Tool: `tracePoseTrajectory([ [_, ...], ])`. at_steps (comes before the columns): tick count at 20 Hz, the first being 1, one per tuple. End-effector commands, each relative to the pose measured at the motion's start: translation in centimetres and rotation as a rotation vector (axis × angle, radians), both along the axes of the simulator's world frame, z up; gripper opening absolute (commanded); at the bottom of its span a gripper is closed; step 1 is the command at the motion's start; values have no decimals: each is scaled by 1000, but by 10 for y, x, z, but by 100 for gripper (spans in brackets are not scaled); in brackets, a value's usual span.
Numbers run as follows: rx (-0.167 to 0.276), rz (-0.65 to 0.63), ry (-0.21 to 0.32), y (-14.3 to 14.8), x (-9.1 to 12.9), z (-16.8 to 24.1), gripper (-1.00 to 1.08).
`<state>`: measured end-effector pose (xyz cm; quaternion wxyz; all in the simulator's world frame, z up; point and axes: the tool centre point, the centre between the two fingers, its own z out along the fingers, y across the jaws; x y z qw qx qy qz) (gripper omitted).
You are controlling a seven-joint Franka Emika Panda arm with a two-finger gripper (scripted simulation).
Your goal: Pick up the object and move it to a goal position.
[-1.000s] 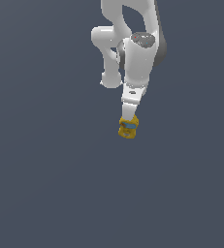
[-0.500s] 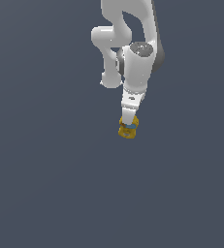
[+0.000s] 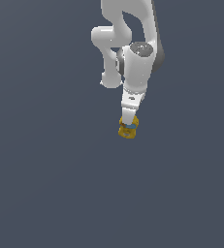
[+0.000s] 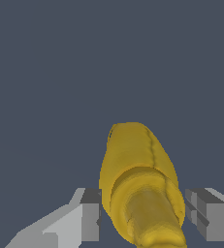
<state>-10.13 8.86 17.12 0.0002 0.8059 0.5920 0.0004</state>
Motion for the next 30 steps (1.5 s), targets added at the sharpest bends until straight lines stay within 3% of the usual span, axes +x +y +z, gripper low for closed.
tracePoseTrajectory([
  [1,0,0,0,0,0,1,-100],
  [13,0,0,0,10,9,47,-100],
  [30,1,1,0,40,41,200,-100],
])
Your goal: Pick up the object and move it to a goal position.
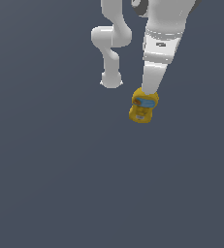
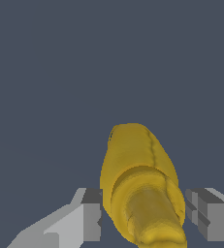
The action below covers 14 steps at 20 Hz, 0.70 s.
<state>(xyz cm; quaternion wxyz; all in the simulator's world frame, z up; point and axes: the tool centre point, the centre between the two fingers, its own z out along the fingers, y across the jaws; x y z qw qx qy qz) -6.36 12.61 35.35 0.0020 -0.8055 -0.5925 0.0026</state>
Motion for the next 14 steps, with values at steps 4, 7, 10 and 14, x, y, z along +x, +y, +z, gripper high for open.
tracePoseTrajectory([
  [4,1,0,-7,9,11,50,-100],
  [7,1,-1,-7,14,16,72,-100],
  [10,0,-1,-7,18,21,92,-100],
  [14,0,-1,-7,23,27,117,-100],
])
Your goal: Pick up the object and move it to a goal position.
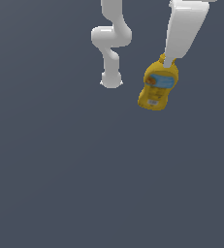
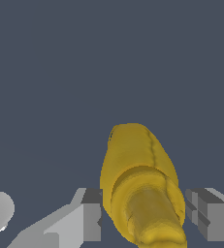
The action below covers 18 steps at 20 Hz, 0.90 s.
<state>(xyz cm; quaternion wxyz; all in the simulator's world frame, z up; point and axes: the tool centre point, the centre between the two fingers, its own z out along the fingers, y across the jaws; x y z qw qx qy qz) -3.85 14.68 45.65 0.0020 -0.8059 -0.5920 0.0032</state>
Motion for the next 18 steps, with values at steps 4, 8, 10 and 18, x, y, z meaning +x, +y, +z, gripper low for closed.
tracePoseTrajectory([
  [4,1,-1,-8,6,8,35,-100],
  [8,1,-1,-8,10,13,55,-100],
  [10,1,-1,-8,12,15,64,-100],
  [18,1,-2,-8,18,24,93,-100],
])
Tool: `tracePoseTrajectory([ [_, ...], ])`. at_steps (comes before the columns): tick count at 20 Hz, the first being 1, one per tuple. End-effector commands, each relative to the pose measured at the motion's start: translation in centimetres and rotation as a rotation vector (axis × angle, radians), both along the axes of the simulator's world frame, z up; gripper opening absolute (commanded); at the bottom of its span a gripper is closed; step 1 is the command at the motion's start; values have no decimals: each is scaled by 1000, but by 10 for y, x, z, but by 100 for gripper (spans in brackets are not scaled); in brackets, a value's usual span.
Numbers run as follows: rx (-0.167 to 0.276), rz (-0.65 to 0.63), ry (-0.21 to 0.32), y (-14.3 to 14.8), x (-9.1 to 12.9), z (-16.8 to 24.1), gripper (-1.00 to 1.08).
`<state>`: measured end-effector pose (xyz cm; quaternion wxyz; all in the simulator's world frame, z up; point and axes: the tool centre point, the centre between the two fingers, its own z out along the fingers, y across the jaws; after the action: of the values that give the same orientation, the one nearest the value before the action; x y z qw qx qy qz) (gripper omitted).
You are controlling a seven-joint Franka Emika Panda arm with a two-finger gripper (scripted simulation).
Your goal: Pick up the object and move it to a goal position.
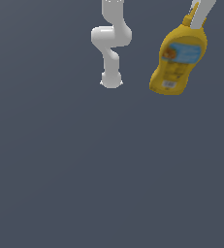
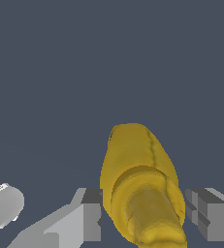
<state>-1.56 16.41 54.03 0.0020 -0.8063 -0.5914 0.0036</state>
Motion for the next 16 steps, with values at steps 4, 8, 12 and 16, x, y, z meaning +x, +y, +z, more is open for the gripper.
tracePoseTrajectory([
  [4,2,0,-8,4,4,21,-100],
  [8,2,0,-8,6,7,31,-100],
  [12,2,0,-8,7,9,38,-100],
  [16,2,0,-8,8,10,42,-100],
])
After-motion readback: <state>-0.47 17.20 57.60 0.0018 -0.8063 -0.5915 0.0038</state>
